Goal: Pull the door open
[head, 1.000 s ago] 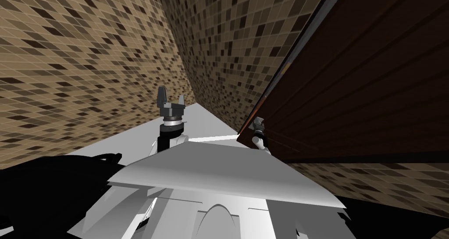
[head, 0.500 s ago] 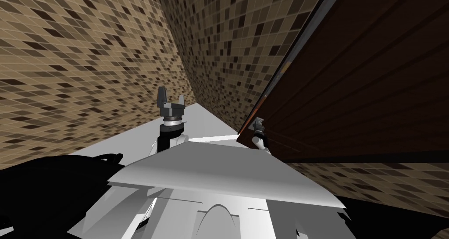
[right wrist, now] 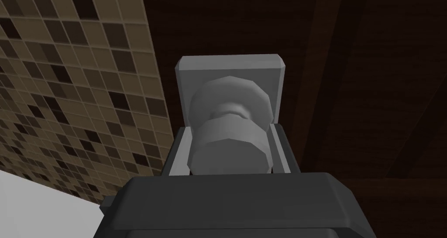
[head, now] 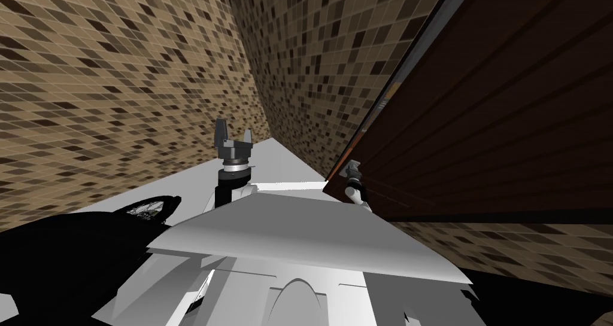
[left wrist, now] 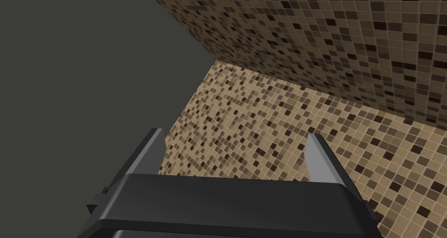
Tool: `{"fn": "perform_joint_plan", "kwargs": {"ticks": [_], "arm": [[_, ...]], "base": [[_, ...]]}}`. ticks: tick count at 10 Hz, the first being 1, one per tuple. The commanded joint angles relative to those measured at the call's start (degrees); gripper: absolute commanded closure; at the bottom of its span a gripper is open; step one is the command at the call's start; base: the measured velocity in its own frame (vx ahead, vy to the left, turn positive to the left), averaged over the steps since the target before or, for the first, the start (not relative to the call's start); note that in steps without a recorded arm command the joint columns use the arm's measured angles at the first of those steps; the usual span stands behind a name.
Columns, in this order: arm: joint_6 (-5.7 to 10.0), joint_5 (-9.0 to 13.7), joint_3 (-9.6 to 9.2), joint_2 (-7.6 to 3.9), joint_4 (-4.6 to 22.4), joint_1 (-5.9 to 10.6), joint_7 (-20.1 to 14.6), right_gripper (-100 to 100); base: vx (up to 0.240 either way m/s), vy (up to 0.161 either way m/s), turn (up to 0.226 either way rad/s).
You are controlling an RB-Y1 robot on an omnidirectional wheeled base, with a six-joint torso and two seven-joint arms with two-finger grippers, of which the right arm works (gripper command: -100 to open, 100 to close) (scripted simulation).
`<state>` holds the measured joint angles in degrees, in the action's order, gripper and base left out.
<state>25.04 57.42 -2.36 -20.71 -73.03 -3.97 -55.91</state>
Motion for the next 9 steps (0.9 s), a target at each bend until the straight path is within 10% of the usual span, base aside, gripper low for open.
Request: {"fn": "perform_joint_plan", "kwargs": {"ticks": [1,9], "arm": [[0.12,0.02,-1.43,-1.13,-0.33,-0.64,-1.6,100],[0.77,-0.22,-5.57,-5.13,-1.84,-2.54,-6.33,100]], "base": [[-0.269,-0.05,0.153],[-0.224,-0.043,0.141]]}}
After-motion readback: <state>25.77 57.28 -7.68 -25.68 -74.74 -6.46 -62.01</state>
